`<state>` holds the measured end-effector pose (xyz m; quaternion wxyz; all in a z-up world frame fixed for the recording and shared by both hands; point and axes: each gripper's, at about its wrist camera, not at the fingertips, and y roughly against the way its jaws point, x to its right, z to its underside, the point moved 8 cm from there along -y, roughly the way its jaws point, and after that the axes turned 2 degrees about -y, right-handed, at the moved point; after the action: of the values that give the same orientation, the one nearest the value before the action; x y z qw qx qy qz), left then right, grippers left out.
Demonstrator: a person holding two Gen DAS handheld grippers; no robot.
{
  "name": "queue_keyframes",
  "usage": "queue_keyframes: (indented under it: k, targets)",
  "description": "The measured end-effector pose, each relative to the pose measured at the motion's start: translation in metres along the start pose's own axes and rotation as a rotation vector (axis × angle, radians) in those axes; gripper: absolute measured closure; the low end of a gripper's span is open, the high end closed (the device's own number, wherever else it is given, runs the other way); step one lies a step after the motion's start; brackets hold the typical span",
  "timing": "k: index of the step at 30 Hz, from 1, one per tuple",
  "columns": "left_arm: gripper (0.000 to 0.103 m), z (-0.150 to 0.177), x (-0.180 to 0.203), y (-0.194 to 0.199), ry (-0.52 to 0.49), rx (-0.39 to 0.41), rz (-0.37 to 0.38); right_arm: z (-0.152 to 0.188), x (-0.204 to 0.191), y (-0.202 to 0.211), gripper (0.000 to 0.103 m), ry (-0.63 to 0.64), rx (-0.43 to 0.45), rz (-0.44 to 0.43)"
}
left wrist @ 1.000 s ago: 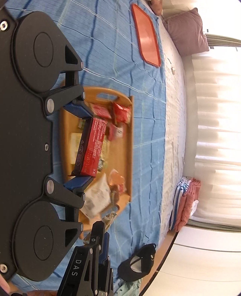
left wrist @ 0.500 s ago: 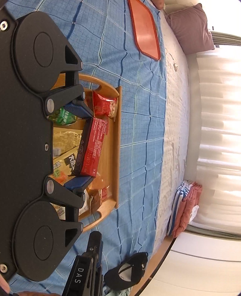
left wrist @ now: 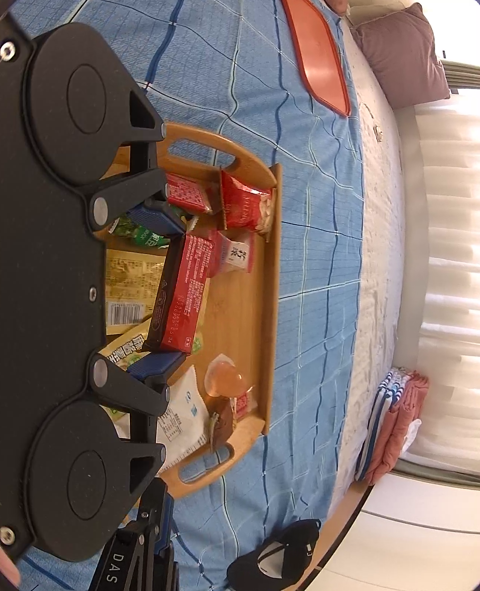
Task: Organize snacks
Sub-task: 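Lower both items onto the tray and open both tools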
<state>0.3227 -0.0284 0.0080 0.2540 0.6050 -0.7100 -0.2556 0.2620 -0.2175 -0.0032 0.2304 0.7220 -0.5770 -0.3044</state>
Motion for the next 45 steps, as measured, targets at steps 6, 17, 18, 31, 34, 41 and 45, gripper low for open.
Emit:
queue_keyframes:
  k: [6,17,18,31,34,41,45]
  targets:
    - [0.038,0.006,0.0,-0.006,-0.019,-0.014,-0.006,0.016,0.003,-0.005,0.078,0.002,-0.076,0.0]
    - [0.038,0.016,-0.001,-0.021,-0.014,-0.04,-0.016,0.019,0.002,-0.025,0.075,0.005,-0.102,0.023]
    - [0.038,0.016,-0.001,-0.022,-0.016,-0.04,-0.016,0.019,0.002,-0.028,0.075,-0.004,-0.105,0.023]
    - [0.035,0.019,0.003,-0.033,-0.049,-0.04,-0.028,0.014,0.003,-0.04,0.07,-0.032,-0.095,0.009]
    - [0.029,0.019,0.003,-0.031,-0.052,-0.037,-0.036,0.014,0.004,-0.037,0.059,-0.045,-0.087,0.0]
    - [0.016,0.014,0.004,-0.013,-0.066,-0.02,-0.035,0.013,-0.001,-0.025,0.052,-0.039,-0.072,-0.002]
    - [0.013,0.012,0.004,0.004,-0.074,-0.009,-0.035,0.01,-0.006,-0.014,0.046,-0.035,-0.055,-0.008]
